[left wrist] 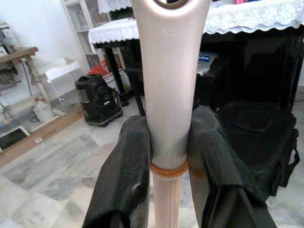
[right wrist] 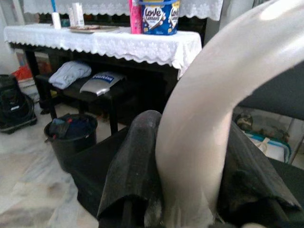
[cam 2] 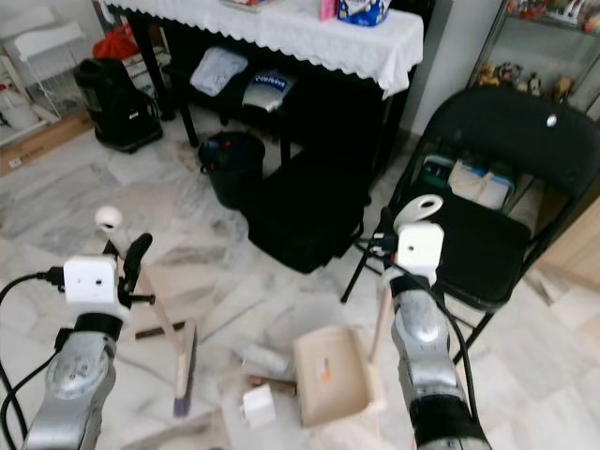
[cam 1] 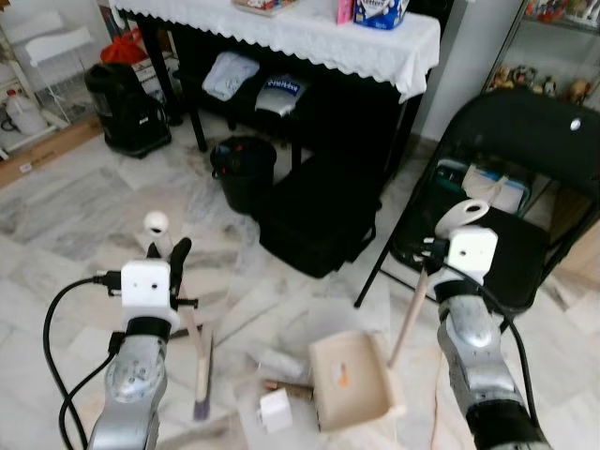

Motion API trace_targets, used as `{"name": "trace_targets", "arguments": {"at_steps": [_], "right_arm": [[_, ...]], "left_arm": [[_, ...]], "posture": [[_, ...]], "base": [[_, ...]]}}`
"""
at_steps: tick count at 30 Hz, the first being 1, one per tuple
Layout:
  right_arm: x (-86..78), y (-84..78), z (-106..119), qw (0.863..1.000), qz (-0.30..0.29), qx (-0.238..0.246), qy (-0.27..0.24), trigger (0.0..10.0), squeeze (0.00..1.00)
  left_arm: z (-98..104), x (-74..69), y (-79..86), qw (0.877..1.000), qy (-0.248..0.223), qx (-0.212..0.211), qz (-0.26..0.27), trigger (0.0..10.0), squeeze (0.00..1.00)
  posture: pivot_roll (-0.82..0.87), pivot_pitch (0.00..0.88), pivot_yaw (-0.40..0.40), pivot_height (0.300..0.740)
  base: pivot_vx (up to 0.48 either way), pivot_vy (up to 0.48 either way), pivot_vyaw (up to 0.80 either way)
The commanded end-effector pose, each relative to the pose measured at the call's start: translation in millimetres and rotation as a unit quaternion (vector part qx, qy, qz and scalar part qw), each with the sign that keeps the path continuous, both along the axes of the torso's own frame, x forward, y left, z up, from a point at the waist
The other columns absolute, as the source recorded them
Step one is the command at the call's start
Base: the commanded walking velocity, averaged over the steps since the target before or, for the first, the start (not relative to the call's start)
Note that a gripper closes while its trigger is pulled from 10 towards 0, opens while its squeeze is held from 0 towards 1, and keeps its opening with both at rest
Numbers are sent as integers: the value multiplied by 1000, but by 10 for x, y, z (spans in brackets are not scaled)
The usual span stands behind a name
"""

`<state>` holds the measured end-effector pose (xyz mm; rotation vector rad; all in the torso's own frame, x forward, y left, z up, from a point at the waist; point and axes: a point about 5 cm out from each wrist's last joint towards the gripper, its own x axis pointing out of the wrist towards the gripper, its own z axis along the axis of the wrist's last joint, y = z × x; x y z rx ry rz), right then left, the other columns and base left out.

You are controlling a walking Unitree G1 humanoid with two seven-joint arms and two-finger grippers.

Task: Sweep floor

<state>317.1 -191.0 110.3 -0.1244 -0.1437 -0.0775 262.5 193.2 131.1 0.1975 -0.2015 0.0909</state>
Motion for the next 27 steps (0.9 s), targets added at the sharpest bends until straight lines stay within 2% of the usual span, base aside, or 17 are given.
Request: {"name": "trace_targets", "arguments": {"at_steps": [1, 2, 9, 16, 23, 27], "right_arm": [[-14, -61, 3, 1000, -8, -27, 0, 10000, 0], [-24, -72, -31, 999, -5, -43, 6, 10000, 0], [-79, -191, -151, 997, -36, -61, 30, 10000, 0], [-67, -247, -185, 995, -51, -80, 40, 10000, 0], [-48, -337, -140, 989, -66, -126, 36, 10000, 0], [-22, -358, -79, 989, -71, -124, 23, 10000, 0]], "left_arm": [[68, 1, 31, 1000, -11, 15, -1, 10000, 0], [76, 2, 49, 1000, -11, 17, 0, 10000, 0], [100, -5, 128, 1000, -9, 27, 3, 10000, 0], [117, 1, 175, 999, -7, 33, 0, 10000, 0], [108, 0, 194, 999, -5, 33, 1, 10000, 0], [113, 1, 191, 999, -6, 31, 1, 10000, 0]], "posture": [[-19, 152, 31, 740], [-18, 156, 34, 740], [-3, 181, 41, 740], [2, 205, 43, 740], [-3, 208, 37, 740], [-7, 212, 29, 740]], "base": [[0, 0, 0], [0, 0, 0], [0, 0, 0], [0, 0, 0], [0, 0, 0], [0, 0, 0]]}}
